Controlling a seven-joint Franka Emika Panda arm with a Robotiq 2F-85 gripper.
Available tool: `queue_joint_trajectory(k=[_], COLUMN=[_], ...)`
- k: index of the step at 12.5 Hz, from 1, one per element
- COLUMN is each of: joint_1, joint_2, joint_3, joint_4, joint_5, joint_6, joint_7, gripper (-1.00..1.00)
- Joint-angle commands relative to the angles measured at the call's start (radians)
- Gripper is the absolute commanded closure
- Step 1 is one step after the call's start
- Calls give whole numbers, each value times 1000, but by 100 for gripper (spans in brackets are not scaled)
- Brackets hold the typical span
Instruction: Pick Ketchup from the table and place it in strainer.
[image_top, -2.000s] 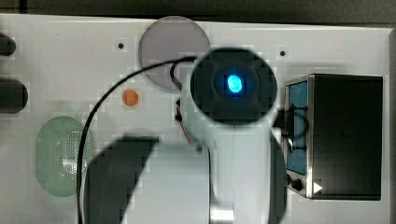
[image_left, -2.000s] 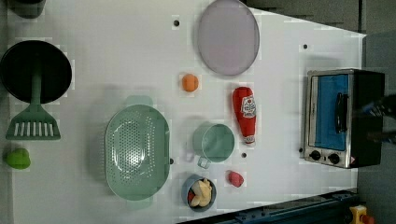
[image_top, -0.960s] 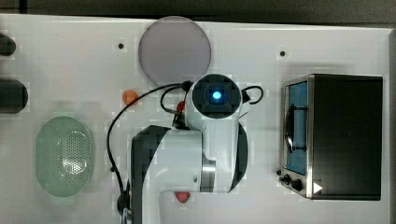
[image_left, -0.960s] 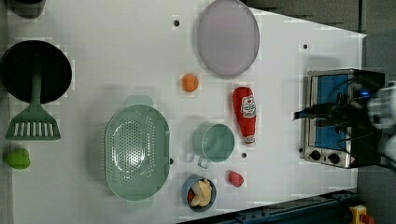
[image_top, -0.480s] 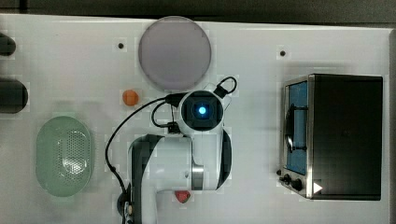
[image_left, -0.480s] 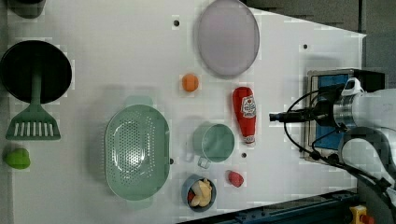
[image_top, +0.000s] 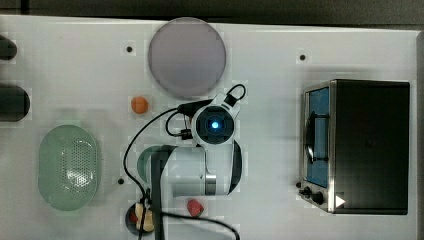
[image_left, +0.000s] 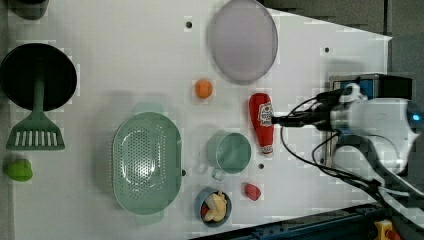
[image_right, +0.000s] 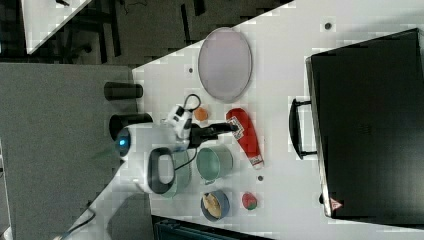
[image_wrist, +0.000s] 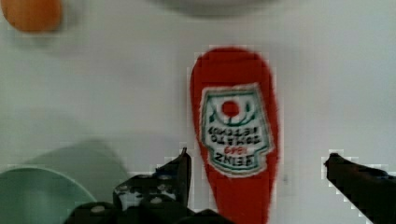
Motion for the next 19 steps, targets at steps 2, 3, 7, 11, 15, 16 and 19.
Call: queue_joint_trajectory(k=[2,3,7,11,15,16,19], joint_1=[-1,-1,-1,-1,-1,-1,2], joint_2=[86,109,172,161,55,7,-160], joint_3=[-14,-15,-21,-22,-22,-20,3], joint_4=[-23,-22,-23,-20,-21,-20,-2], joint_5=[-26,-26,-26,-26,-25,-25,-25], joint_6=[96,118,195,194,126,81,-101], joint_7=[-52,-52,-52,-51,-51,-52,-35], gripper=[-100,-100,-92,-21,-21,-21,-21])
